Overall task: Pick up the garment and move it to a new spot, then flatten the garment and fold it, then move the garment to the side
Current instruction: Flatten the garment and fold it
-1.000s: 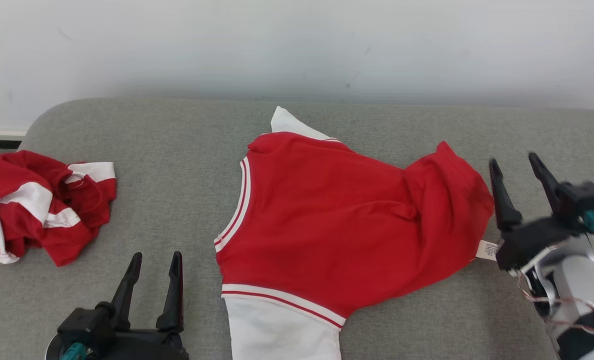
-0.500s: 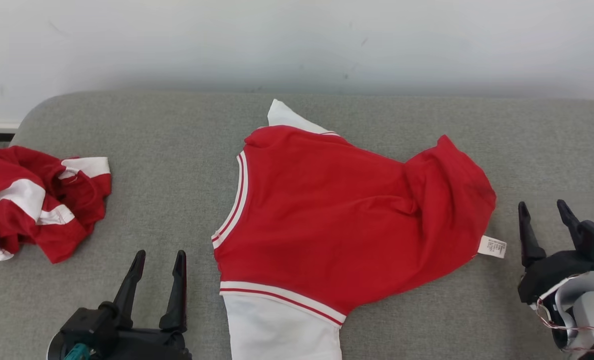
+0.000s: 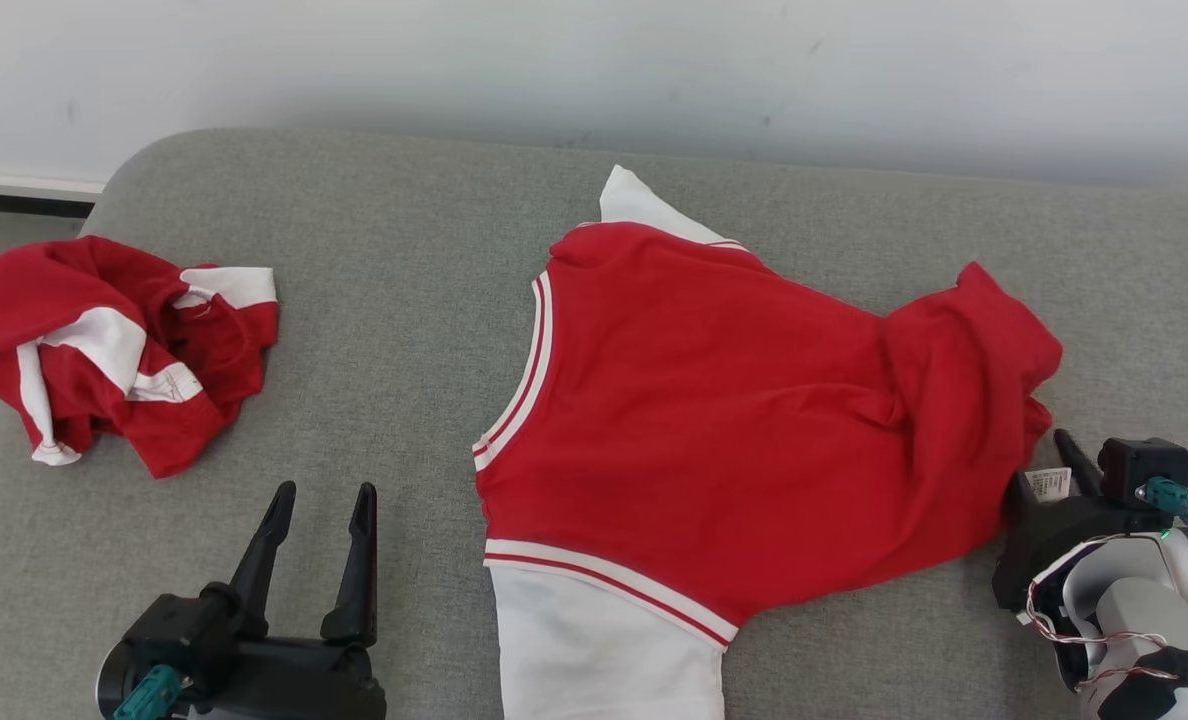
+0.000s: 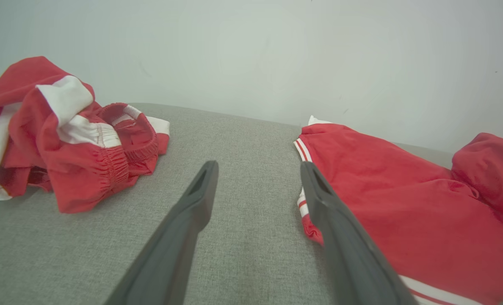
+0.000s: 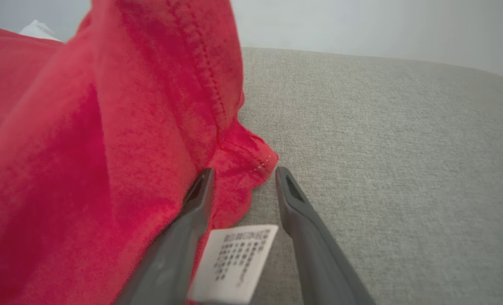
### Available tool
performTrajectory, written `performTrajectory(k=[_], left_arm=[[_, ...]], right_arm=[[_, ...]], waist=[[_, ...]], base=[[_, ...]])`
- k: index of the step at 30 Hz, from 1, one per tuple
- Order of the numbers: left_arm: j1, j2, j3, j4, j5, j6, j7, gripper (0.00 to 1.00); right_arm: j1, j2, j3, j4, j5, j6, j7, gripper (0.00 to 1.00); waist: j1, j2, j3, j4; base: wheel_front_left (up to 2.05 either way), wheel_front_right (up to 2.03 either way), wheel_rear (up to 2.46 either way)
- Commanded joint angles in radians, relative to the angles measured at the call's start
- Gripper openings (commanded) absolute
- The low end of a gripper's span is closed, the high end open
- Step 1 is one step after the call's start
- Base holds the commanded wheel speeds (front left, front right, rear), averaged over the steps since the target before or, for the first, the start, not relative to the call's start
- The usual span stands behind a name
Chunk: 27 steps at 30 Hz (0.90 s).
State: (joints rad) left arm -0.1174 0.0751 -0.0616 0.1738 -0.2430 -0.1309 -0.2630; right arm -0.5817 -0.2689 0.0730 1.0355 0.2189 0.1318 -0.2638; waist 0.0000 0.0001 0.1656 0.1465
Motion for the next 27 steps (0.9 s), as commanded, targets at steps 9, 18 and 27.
performTrajectory(k=[9,18,27], left_arm=[[0.003,-0.001,0.014,0.007,-0.005,0.002,-0.002,1.00],[0.038,-0.013,0.024,0.000,-0.004,0.002,-0.002,1.00],[0.050,-0.019,0.027,-0.002,0.003,0.002,-0.002,1.00]], right_arm=[[0.033,-0.009,-0.002,-0.037,0.047,-0.002,-0.001,0.00],[0.214,0.003,-0.019,-0.257,0.072,-0.002,-0.001,0.00],[0.332,0.011,-0.075,-0.435,0.064,-0.002,-0.001,0.04]], waist=[[0.0000,-0.0001,-0.008,-0.009],[0.0000,-0.0001,-0.046,-0.065],[0.0000,-0.0001,-0.059,-0.096]], base=[[0.00,0.00,0.00],[0.00,0.00,0.00],[0.00,0.00,0.00]])
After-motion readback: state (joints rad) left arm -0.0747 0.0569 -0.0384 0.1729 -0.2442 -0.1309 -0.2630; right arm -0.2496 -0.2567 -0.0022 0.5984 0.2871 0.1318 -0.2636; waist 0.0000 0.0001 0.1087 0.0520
